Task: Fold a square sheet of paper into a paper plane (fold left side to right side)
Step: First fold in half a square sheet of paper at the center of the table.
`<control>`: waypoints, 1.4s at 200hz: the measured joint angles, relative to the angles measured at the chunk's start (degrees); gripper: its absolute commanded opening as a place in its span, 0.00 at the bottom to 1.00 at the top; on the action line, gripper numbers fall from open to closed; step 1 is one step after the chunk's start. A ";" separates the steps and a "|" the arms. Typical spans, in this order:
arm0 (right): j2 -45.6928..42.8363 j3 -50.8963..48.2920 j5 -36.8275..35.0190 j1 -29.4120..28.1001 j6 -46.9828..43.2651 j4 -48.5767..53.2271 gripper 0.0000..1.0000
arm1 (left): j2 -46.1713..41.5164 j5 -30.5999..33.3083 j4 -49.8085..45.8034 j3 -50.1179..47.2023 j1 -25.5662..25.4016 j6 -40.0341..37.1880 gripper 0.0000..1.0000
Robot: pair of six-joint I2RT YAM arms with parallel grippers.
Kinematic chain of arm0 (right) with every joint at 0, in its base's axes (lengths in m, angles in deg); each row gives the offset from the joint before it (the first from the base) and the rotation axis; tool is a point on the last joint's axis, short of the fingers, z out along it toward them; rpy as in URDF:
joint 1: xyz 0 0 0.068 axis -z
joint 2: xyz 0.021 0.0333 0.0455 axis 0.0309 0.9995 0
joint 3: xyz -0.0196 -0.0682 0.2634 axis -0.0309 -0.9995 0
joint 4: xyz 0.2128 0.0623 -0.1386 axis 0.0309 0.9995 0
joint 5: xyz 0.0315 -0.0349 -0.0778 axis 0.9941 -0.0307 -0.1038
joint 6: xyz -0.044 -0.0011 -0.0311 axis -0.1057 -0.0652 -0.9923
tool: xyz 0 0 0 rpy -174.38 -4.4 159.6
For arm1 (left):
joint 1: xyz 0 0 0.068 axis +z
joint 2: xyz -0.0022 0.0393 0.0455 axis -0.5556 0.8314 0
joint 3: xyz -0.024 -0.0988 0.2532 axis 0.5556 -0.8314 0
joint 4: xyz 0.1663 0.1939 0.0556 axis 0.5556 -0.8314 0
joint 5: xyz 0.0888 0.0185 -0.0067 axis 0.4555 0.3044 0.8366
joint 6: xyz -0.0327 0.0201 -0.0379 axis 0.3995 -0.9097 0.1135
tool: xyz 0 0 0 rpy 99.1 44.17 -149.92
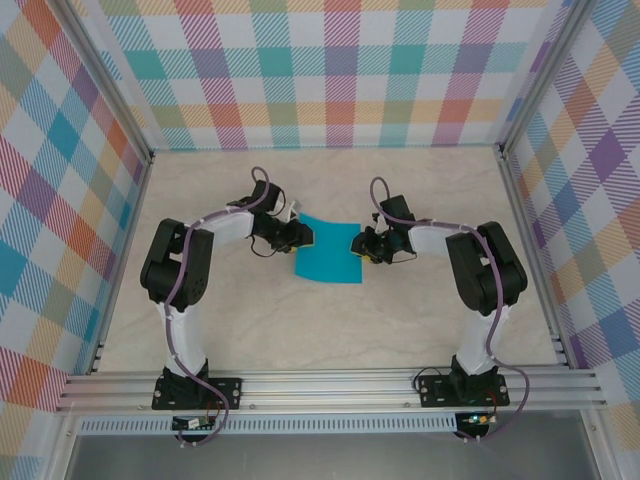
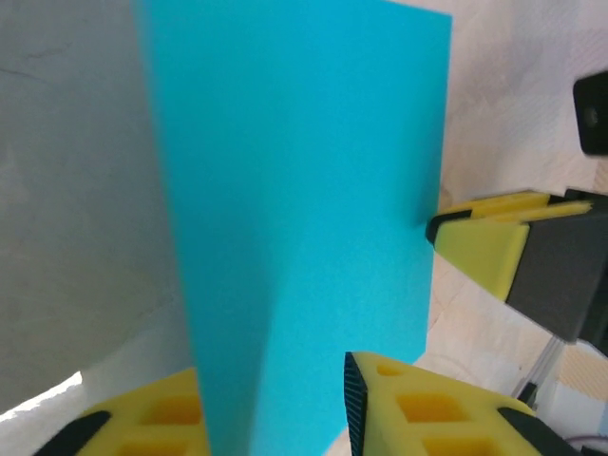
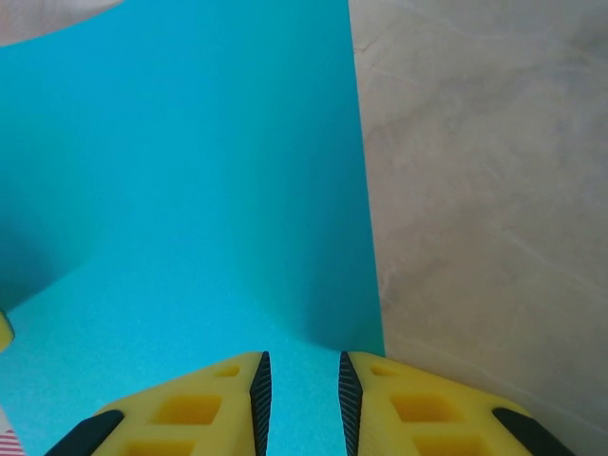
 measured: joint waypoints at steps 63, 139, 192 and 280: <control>0.07 0.72 -1.49 -0.52 -2.29 1.57 0.29 | -3.32 -5.07 8.02 -1.55 -1.79 5.92 0.58; 0.07 0.74 -1.42 -0.59 -2.95 1.51 0.31 | -1.27 -6.12 11.63 1.42 -6.88 8.83 0.63; -1.66 0.81 -0.35 0.46 -3.78 2.75 0.48 | 1.64 -6.03 11.61 1.77 -7.21 9.46 0.56; -8.55 0.83 7.91 2.01 -0.74 -0.98 0.44 | 1.77 -5.53 11.63 2.89 -7.26 10.08 0.41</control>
